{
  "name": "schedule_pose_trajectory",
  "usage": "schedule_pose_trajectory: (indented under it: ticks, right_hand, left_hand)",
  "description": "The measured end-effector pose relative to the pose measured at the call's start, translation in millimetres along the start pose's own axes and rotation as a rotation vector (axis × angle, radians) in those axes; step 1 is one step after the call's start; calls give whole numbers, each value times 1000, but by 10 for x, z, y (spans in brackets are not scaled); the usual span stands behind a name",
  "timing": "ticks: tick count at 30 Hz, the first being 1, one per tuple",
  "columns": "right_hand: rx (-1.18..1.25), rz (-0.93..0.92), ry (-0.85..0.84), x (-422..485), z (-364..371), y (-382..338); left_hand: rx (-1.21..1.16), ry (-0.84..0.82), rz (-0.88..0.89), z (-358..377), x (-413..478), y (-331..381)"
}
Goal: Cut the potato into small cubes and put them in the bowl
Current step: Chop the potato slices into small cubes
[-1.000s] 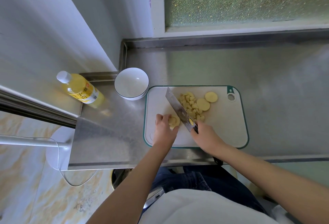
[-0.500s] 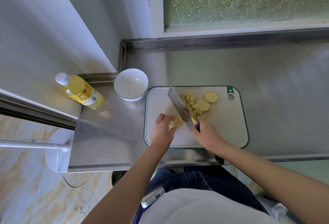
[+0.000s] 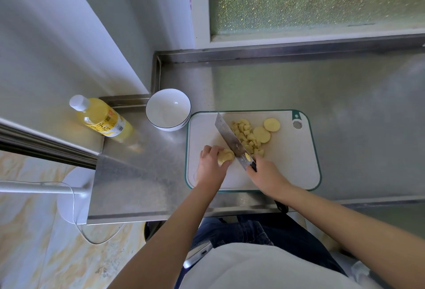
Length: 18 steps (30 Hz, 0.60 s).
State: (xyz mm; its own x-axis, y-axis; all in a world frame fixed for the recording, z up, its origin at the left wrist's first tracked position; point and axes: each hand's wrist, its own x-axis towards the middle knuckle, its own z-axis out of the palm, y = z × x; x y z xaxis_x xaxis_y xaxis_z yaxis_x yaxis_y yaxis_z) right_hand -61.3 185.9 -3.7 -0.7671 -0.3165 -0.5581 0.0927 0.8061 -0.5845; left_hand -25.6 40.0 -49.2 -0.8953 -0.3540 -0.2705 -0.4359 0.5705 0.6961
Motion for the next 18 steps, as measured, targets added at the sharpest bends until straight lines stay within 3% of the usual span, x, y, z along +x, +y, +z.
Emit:
schedule_pose_trajectory:
  ticks: [10, 18]
  right_hand:
    - [34, -40, -5, -58, -77, -11]
    - [-39, -49, -58, -106, -122, -82]
  left_hand:
    - [-28, 7, -56, 19, -29, 1]
    - [-220, 97, -258, 16, 24, 75]
